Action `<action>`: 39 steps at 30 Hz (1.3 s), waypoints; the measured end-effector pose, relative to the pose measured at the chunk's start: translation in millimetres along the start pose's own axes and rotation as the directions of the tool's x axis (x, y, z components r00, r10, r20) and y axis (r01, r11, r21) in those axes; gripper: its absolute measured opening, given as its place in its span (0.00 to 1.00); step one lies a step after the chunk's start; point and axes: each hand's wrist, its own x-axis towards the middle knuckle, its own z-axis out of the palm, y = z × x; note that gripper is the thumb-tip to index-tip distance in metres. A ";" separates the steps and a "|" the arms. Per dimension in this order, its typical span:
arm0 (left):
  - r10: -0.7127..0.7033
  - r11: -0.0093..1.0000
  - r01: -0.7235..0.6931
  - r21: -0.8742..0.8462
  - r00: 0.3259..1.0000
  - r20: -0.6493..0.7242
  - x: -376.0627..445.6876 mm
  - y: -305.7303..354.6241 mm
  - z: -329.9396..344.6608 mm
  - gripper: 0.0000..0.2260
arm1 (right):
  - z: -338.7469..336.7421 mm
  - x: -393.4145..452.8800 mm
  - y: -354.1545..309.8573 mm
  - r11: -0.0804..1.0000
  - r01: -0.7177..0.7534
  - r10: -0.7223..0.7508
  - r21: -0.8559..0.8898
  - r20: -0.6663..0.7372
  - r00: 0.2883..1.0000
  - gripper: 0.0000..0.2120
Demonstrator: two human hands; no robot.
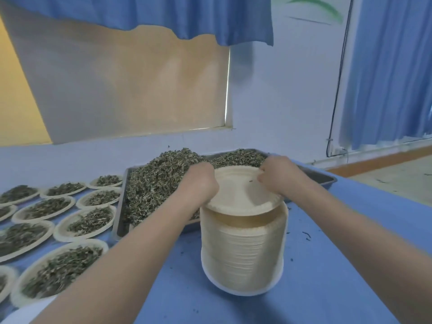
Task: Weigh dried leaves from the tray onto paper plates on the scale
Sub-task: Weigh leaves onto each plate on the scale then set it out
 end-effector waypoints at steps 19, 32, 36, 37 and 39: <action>-0.528 0.845 0.496 -0.197 0.831 -0.173 -155.9 -273.7 -57.7 0.05 | 114.1 -74.3 -250.9 0.826 0.469 -0.514 0.313 0.076 0.854 0.05; -0.620 0.715 0.453 -0.533 0.763 -0.183 -187.9 -303.8 24.5 0.22 | 185.8 -93.1 -245.0 0.771 0.257 -0.406 0.582 0.140 0.903 0.16; -0.626 0.644 0.218 -0.733 0.701 -0.342 -198.1 -300.6 30.4 0.27 | 188.2 -99.3 -235.1 0.335 -0.060 -0.406 0.940 0.202 0.892 0.35; -0.617 0.625 0.126 -0.770 0.683 -0.390 -201.5 -299.4 32.8 0.25 | 189.9 -100.1 -233.7 0.281 -0.073 -0.410 0.957 0.188 0.892 0.36; -0.602 0.571 -0.068 -0.818 0.643 -0.473 -210.0 -296.3 37.8 0.21 | 191.5 -103.5 -232.0 0.216 -0.087 -0.389 0.973 0.167 0.906 0.41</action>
